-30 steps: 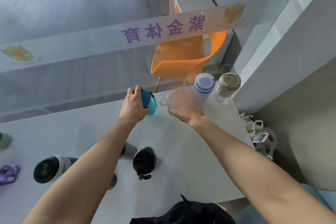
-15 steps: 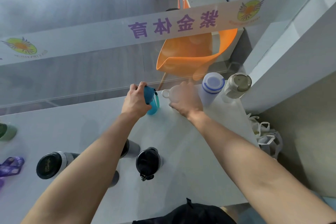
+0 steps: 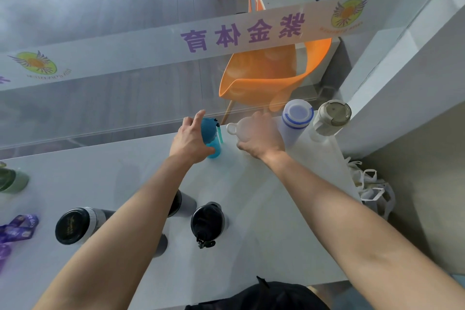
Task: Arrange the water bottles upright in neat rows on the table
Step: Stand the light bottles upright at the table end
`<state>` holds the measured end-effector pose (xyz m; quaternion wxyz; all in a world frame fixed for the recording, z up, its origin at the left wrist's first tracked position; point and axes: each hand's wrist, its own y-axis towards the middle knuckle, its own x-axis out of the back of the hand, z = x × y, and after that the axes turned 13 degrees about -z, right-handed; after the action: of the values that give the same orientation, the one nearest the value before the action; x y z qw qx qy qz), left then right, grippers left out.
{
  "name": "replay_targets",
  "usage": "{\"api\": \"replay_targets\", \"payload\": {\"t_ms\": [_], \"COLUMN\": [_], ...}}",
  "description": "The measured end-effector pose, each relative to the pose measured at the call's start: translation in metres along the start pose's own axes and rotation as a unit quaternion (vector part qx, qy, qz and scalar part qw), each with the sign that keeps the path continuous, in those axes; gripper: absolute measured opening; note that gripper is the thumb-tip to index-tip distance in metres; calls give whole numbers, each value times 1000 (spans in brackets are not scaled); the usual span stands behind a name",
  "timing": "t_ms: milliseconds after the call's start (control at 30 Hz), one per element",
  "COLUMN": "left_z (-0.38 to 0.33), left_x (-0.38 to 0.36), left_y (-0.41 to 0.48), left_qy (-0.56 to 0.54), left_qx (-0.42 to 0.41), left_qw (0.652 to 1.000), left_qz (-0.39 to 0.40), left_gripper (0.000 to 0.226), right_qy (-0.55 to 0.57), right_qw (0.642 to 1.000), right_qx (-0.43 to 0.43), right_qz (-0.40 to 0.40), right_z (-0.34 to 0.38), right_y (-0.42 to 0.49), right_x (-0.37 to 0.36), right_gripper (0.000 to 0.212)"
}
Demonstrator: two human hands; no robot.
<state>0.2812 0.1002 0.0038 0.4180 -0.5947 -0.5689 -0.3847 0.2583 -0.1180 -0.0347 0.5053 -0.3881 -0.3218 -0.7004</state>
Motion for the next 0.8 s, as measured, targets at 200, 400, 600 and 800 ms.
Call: {"api": "replay_targets", "payload": {"t_ms": [200,400,600,800], "left_z": [-5,-4,-1,-6], "left_x": [3,6,2,-2], "left_y": [1,2,0,-2], "left_qy": [-20,7,-39,-48], "left_qx": [13,-7,4,16], "left_qw": [999,1000,999,997], "left_qz": [-43,1,-30,-50], "left_gripper": [85,110,88,85], "right_qy": [-7,-27,-21,-32], "right_qw": [1000,1000,999,997], "right_qx": [-1,-11,-42,-69], "right_qz": [-20,0,-14,-15], "right_z": [-5,-8,-8,2], "right_y": [-1,-6,-4,-2], "right_x": [-1,3,4,4], "right_gripper": [84,106,102,101]}}
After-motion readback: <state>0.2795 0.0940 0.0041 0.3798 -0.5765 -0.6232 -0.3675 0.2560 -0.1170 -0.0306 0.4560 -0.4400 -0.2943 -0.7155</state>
